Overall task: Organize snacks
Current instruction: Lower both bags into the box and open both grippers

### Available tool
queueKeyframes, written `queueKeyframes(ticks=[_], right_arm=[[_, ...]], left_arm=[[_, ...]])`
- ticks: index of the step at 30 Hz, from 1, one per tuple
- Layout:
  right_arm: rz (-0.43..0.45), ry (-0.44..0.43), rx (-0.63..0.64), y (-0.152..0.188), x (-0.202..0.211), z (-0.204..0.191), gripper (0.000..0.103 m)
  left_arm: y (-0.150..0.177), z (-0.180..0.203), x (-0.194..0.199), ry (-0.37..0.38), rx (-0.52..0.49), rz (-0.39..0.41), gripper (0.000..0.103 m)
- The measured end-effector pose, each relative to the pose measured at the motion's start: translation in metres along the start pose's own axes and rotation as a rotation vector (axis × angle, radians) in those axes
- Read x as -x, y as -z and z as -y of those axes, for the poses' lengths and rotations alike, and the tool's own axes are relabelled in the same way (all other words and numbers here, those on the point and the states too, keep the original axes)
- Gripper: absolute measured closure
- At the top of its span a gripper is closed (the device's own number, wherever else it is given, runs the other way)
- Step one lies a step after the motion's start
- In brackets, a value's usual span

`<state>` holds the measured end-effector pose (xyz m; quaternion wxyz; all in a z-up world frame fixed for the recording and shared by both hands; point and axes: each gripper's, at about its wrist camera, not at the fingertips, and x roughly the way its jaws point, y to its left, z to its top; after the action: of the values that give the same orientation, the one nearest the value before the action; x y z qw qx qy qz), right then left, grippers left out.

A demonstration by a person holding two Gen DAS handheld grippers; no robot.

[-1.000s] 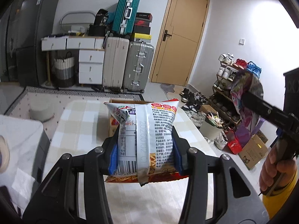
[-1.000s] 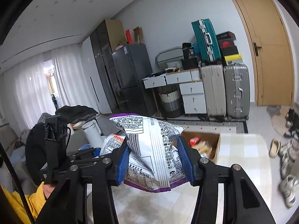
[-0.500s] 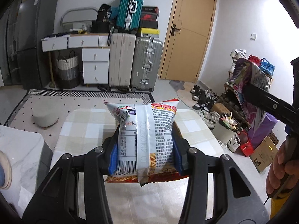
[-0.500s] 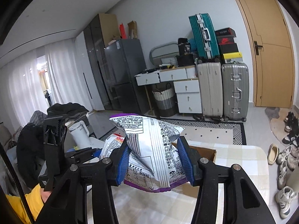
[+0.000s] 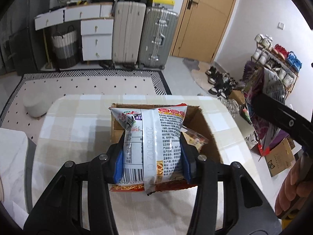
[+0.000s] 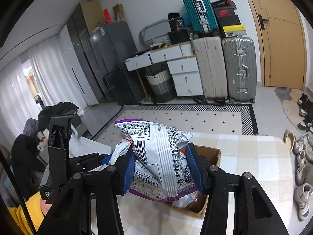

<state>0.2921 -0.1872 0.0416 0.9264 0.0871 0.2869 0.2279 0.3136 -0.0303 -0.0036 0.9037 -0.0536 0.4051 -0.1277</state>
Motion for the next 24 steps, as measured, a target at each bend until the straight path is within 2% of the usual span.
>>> queueKeyframes(ticks=[4,10,13,15,19,24], right_arm=[[-0.036,0.005,-0.026,-0.001,-0.03,0.02,0.053],[-0.082,0.008,-0.044,0.006,-0.064,0.038,0.053],[-0.096,0.007,-0.061,0.009,-0.074,0.045,0.053],[-0.099,0.011,-0.064,0.01,-0.077,0.048,0.053],[-0.101,0.015,-0.066,0.015,-0.077,0.049,0.053],[-0.105,0.019,-0.048,0.017,-0.078,0.044,0.053]], left_arm=[[-0.013,-0.009,-0.04,0.003,0.031,-0.034,0.06],[-0.016,-0.01,-0.077,0.001,0.016,-0.078,0.059],[-0.021,-0.012,-0.092,-0.013,0.024,-0.098,0.05],[-0.023,-0.014,-0.095,-0.012,0.031,-0.101,0.028],[-0.026,-0.018,-0.088,-0.01,0.04,-0.075,0.027],[-0.026,-0.026,-0.062,-0.031,0.061,-0.005,0.026]])
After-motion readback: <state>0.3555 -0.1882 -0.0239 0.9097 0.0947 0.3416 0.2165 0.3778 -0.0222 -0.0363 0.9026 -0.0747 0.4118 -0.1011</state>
